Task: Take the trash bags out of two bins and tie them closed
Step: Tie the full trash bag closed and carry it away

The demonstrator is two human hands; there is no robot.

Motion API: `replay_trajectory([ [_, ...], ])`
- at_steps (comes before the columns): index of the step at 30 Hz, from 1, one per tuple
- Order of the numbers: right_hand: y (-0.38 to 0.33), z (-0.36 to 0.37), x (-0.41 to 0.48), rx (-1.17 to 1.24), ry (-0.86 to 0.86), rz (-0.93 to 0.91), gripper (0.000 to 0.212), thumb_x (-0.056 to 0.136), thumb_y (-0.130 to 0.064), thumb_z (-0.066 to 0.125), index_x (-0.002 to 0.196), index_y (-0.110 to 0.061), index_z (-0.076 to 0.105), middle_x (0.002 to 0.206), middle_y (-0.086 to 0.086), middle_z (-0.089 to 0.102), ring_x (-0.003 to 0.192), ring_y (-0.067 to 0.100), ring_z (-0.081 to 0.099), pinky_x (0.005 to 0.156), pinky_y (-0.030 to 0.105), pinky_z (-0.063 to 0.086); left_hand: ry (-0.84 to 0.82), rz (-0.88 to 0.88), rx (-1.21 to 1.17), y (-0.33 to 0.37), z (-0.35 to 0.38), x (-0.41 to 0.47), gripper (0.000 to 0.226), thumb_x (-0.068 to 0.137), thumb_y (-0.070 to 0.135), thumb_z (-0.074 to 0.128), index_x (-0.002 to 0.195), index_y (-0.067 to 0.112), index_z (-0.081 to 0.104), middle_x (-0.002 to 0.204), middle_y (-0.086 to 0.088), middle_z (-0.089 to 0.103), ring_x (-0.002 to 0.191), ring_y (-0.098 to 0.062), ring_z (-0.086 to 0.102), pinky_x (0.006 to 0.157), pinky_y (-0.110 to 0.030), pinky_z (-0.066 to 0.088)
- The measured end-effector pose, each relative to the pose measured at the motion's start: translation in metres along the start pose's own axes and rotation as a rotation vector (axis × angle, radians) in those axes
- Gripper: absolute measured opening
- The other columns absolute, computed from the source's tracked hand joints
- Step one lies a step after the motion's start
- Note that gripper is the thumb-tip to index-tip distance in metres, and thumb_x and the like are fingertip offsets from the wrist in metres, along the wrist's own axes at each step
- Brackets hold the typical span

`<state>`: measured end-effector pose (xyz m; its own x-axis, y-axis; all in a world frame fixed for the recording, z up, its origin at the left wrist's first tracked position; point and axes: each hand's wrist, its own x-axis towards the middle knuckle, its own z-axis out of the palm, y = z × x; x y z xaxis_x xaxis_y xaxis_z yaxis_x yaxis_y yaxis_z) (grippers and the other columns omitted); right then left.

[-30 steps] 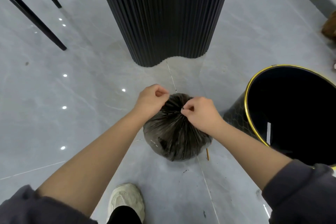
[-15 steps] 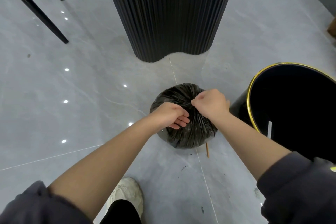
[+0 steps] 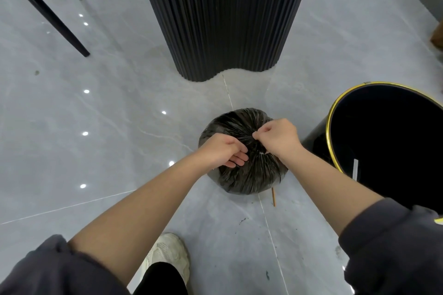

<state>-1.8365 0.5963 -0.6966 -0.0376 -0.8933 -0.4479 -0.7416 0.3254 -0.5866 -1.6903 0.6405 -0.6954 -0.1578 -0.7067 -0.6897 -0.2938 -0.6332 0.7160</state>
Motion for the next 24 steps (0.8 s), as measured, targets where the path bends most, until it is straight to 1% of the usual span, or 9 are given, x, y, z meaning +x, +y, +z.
replay_trajectory([
  [3, 0.003, 0.007, -0.001, 0.368, 0.009, 0.209, 0.013, 0.073, -0.019, 0.076, 0.069, -0.007, 0.074, 0.074, 0.015, 0.073, 0.077, 0.032, 0.070, 0.079, 0.046, 0.057, -0.066, -0.081, -0.141, 0.001, 0.000, -0.001, 0.025, 0.098, 0.012, 0.041, 0.093, 0.008, 0.066, 0.094, -0.012, 0.072, 0.082, -0.021, 0.070, 0.078, -0.033, 0.057],
  [7, 0.002, 0.007, -0.009, 0.658, 0.062, 0.311, 0.011, 0.077, -0.013, 0.075, 0.068, -0.014, 0.069, 0.074, 0.011, 0.073, 0.078, 0.025, 0.069, 0.083, 0.041, 0.057, -0.221, -0.221, -0.402, 0.007, 0.002, -0.005, 0.033, 0.101, 0.030, 0.039, 0.101, 0.005, 0.060, 0.100, -0.017, 0.070, 0.093, -0.027, 0.068, 0.083, -0.037, 0.056],
  [9, 0.001, 0.008, -0.012, 0.686, 0.094, 0.322, 0.012, 0.079, -0.015, 0.074, 0.068, -0.015, 0.068, 0.077, 0.009, 0.072, 0.081, 0.024, 0.068, 0.083, 0.039, 0.056, -0.268, -0.246, -0.501, 0.010, 0.005, -0.007, 0.030, 0.098, 0.033, 0.045, 0.108, 0.008, 0.058, 0.101, -0.019, 0.070, 0.095, -0.029, 0.068, 0.082, -0.037, 0.057],
  [11, 0.000, 0.010, -0.014, 0.678, 0.113, 0.345, 0.012, 0.077, -0.019, 0.075, 0.067, -0.018, 0.068, 0.079, 0.006, 0.072, 0.084, 0.025, 0.069, 0.083, 0.040, 0.056, -0.289, -0.265, -0.574, 0.013, 0.009, -0.006, 0.024, 0.096, 0.031, 0.050, 0.105, 0.011, 0.058, 0.096, -0.018, 0.071, 0.092, -0.027, 0.070, 0.081, -0.035, 0.057],
  [13, 0.001, 0.012, -0.014, 0.689, 0.115, 0.359, 0.012, 0.077, -0.021, 0.075, 0.066, -0.019, 0.069, 0.077, 0.004, 0.074, 0.082, 0.025, 0.070, 0.080, 0.042, 0.057, -0.280, -0.291, -0.617, 0.016, 0.014, -0.004, 0.016, 0.097, 0.025, 0.051, 0.097, 0.011, 0.059, 0.082, -0.014, 0.073, 0.079, -0.023, 0.072, 0.075, -0.032, 0.058],
  [16, 0.000, 0.013, -0.016, 0.687, 0.106, 0.326, 0.012, 0.082, -0.020, 0.071, 0.070, -0.021, 0.069, 0.073, 0.001, 0.074, 0.077, 0.024, 0.070, 0.066, 0.038, 0.059, -0.259, -0.353, -0.630, 0.022, 0.022, -0.001, 0.014, 0.097, 0.017, 0.049, 0.088, 0.009, 0.056, 0.067, -0.008, 0.065, 0.051, -0.012, 0.062, 0.056, -0.024, 0.058],
  [20, 0.000, 0.019, -0.018, 0.696, 0.108, 0.265, 0.012, 0.081, -0.016, 0.072, 0.069, -0.018, 0.071, 0.074, 0.003, 0.074, 0.076, 0.023, 0.070, 0.072, 0.040, 0.059, -0.196, -0.433, -0.574, 0.026, 0.028, 0.003, 0.029, 0.100, 0.015, 0.043, 0.071, 0.017, 0.045, 0.050, 0.002, 0.037, 0.031, -0.003, 0.033, 0.035, -0.013, 0.040],
  [22, 0.003, 0.021, -0.017, 0.693, 0.112, 0.242, 0.013, 0.079, -0.017, 0.073, 0.067, -0.019, 0.071, 0.075, 0.003, 0.073, 0.076, 0.022, 0.069, 0.075, 0.039, 0.059, -0.182, -0.436, -0.496, 0.025, 0.027, 0.004, 0.035, 0.101, 0.016, 0.034, 0.067, 0.018, 0.042, 0.043, 0.006, 0.027, 0.030, -0.004, 0.022, 0.032, -0.011, 0.025],
  [24, 0.006, 0.019, -0.016, 0.716, 0.105, 0.223, 0.011, 0.078, -0.018, 0.075, 0.067, -0.020, 0.072, 0.077, 0.002, 0.073, 0.077, 0.019, 0.067, 0.080, 0.037, 0.057, -0.156, -0.405, -0.429, 0.025, 0.024, 0.003, 0.033, 0.095, 0.016, 0.030, 0.064, 0.019, 0.040, 0.043, 0.007, 0.022, 0.032, -0.006, 0.017, 0.034, -0.014, 0.017],
])
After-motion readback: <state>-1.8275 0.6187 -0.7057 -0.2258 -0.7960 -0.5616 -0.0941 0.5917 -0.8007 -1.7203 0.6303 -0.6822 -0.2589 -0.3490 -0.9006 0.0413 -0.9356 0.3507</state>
